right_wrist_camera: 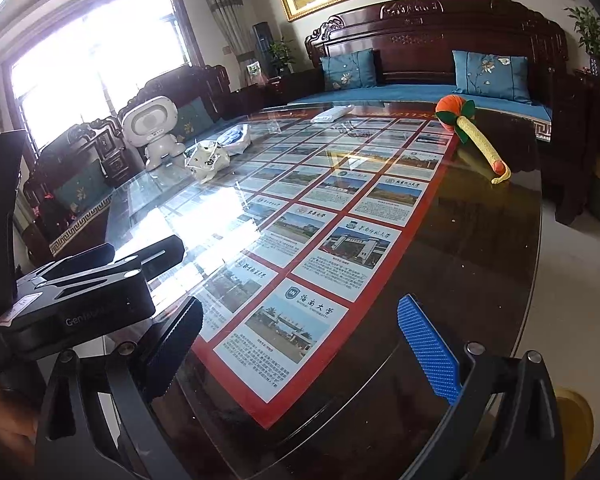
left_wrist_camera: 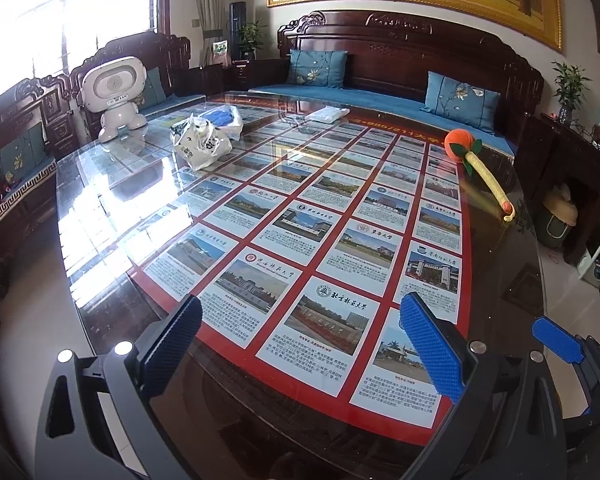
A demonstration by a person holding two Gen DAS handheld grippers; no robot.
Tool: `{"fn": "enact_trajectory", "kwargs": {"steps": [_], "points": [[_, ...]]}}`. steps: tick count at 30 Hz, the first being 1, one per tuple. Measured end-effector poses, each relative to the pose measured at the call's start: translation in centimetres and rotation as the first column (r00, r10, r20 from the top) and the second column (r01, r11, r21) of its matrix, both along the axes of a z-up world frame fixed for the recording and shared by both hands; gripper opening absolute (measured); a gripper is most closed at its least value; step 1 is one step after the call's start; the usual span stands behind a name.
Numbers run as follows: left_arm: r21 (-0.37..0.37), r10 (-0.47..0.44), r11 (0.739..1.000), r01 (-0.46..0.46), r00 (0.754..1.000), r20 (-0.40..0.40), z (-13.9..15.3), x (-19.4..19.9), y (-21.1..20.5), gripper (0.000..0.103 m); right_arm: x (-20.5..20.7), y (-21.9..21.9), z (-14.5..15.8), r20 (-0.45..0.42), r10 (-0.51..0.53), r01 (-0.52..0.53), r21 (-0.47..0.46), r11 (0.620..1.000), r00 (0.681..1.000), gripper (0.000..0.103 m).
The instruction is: Collect trash
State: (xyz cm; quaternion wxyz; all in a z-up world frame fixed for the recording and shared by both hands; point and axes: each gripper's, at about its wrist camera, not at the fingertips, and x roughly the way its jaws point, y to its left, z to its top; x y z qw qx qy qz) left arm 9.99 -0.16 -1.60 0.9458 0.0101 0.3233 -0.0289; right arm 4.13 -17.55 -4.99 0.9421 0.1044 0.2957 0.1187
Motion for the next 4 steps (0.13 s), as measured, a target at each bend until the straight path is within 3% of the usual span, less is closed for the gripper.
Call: {"fn": "enact_trajectory", "kwargs": {"steps": [4], "points": [[-0.020,0.024,0.999,-0.025,0.999,-0.029,-0.9,3.0,0.6,0.099,2.1,0.3,-0.2,-0.027,-0.002,0.001,-0.061,0.998,1.000,0.095]]}}
